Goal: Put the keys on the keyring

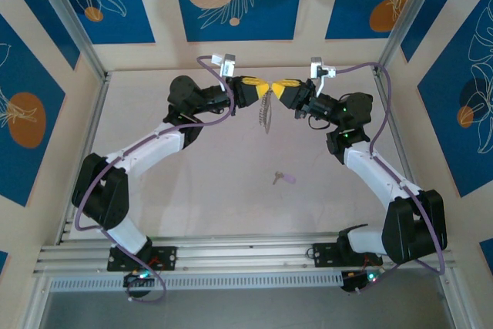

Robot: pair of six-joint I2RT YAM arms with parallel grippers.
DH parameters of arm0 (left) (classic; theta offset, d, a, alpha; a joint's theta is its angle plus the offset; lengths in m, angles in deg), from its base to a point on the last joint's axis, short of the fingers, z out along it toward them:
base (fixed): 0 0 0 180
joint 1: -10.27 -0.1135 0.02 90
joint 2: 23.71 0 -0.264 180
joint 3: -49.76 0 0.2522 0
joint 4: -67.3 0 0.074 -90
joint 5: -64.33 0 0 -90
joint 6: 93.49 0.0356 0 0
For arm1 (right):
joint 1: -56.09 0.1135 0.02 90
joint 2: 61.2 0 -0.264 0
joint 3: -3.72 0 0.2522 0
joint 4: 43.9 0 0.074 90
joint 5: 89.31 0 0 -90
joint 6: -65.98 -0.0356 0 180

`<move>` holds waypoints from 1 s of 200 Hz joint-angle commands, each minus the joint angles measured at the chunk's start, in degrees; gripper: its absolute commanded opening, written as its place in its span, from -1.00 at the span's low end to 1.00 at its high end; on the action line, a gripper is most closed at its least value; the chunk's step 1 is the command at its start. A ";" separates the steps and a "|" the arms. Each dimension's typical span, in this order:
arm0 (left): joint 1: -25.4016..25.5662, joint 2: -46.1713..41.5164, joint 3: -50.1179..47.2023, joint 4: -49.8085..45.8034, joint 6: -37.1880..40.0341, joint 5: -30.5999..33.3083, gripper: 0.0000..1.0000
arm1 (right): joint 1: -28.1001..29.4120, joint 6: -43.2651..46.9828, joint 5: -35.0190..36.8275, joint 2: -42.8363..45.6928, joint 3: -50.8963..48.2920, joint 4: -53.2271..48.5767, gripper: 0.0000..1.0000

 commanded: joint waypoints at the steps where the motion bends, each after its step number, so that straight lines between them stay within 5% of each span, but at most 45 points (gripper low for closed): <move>1: 1.10 -2.66 -0.10 -1.47 3.89 -0.27 -1.00 | -0.18 1.45 1.23 2.60 0.31 -3.05 -0.31; 30: 1.02 -6.64 -3.27 -4.42 8.75 3.31 -1.00 | -2.65 3.82 3.83 8.34 -1.53 -13.44 0.02; 99: 0.98 -16.85 -11.62 -12.09 19.42 12.04 -1.00 | -6.44 8.45 14.54 22.57 -6.25 -52.60 0.08; 132: 1.04 -20.01 -14.73 -13.98 20.84 12.99 -1.00 | -5.31 7.39 20.86 20.32 -9.10 -65.31 0.04; 200: 1.04 -24.83 -19.18 -15.43 21.90 14.58 -1.00 | 6.95 1.03 30.27 4.72 -15.36 -66.46 -0.16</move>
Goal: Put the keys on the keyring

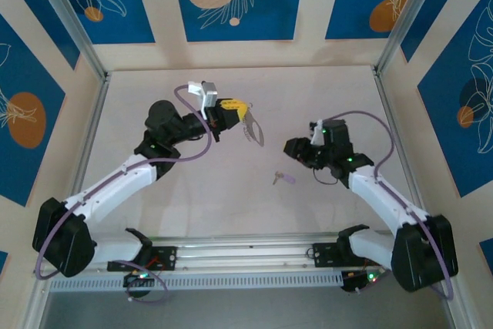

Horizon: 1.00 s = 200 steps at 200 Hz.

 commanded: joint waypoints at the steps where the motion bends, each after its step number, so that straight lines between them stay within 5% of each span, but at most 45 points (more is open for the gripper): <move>1: 0.39 -2.61 -0.88 0.57 1.56 1.29 -1.00 | 4.30 -3.39 4.18 -3.74 -0.58 -1.81 -0.16; 66: 0.36 -4.40 -2.58 -0.05 1.96 1.73 -1.00 | 10.06 -7.54 7.40 -11.27 -1.93 -1.17 -0.18; 200: 0.25 -4.27 -3.48 1.52 1.07 1.36 -1.00 | 5.38 -5.62 7.41 -19.32 2.00 1.39 -0.18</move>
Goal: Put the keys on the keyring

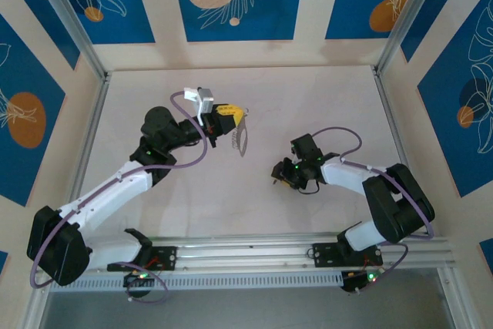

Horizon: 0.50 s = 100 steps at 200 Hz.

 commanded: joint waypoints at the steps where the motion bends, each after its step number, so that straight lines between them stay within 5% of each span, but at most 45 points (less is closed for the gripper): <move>1: 0.23 -1.10 -0.46 2.75 0.01 0.24 -1.00 | -2.08 1.57 0.26 -1.14 2.57 0.80 -0.17; 100: 0.28 -1.07 -1.28 4.34 -0.91 0.04 -1.00 | -4.57 3.09 2.07 -0.28 8.32 -2.43 -0.26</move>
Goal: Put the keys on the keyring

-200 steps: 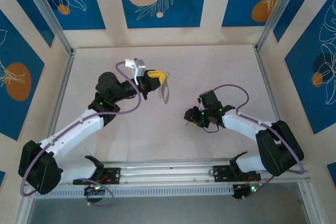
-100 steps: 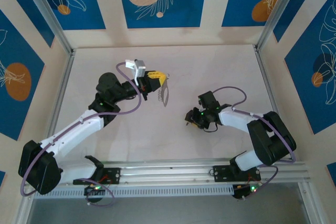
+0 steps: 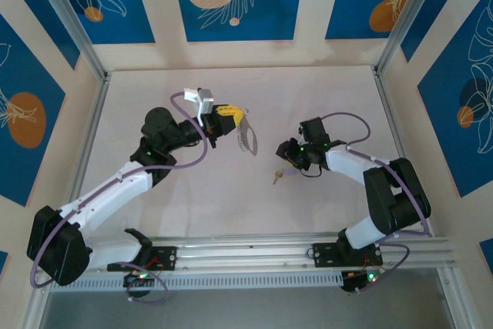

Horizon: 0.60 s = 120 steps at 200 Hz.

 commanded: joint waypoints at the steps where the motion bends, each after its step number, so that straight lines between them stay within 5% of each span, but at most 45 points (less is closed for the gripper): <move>1: 0.29 -1.07 -0.56 3.64 -0.72 0.03 -1.00 | 1.41 0.73 2.45 2.18 1.76 -5.62 -0.26; 65: 0.27 -1.52 -1.12 3.91 -0.22 -0.20 -1.00 | 7.03 -4.02 14.32 1.51 4.59 -17.40 -0.26; 120: 0.16 -1.35 -1.16 4.14 0.04 -0.59 -1.00 | 9.84 -5.75 16.83 -3.17 7.91 -19.39 -0.26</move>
